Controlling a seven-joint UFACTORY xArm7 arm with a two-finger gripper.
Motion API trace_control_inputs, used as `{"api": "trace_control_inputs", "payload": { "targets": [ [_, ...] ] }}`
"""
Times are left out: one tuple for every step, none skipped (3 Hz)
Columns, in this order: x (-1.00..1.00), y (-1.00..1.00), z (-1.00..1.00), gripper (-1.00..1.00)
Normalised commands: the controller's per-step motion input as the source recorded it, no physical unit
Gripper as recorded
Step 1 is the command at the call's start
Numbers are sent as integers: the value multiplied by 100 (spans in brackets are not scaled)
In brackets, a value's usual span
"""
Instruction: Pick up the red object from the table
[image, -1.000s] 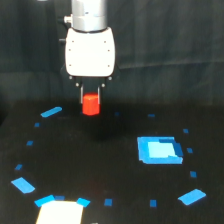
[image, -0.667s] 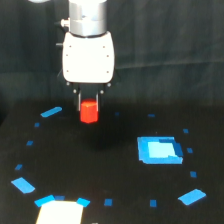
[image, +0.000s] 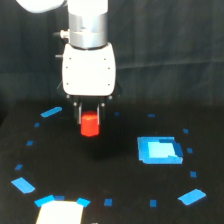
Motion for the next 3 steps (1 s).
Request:
{"api": "trace_control_inputs", "payload": {
  "targets": [
    [43, 100, 98, -64],
    [45, 100, 92, -99],
    [-62, -100, 19, -100]
  ]
}}
